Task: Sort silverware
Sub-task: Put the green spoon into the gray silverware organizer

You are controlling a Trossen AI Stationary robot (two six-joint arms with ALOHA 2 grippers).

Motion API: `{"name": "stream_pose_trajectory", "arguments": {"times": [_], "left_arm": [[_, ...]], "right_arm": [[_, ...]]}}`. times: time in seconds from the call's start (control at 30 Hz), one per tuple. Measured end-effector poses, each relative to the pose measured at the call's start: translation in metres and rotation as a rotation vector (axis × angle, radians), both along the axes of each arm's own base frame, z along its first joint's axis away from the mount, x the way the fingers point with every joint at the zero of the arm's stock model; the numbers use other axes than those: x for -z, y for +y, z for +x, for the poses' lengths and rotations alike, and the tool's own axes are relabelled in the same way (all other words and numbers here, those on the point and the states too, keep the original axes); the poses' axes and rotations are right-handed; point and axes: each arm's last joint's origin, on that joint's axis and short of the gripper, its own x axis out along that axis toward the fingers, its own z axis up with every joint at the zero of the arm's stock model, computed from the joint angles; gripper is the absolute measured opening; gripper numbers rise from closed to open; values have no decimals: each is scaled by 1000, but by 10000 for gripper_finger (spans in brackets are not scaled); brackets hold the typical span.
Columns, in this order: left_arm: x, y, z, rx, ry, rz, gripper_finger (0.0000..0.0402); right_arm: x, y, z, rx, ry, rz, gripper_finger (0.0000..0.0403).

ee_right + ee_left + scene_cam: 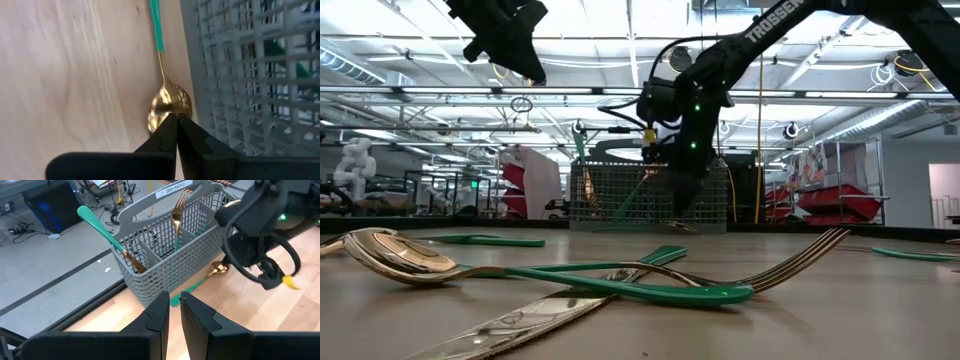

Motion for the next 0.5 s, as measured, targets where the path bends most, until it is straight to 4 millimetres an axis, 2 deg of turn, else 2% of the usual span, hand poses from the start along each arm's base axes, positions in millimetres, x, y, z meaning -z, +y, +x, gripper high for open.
{"name": "stream_pose_trajectory", "arguments": {"times": [0.27,0.5], "left_arm": [[0,0,0,2,7,0,54],[0,0,0,3,6,0,54]], "right_arm": [[3,1,-4,21,43,6,0],[5,22,-2,-64,122,26,0]]}}
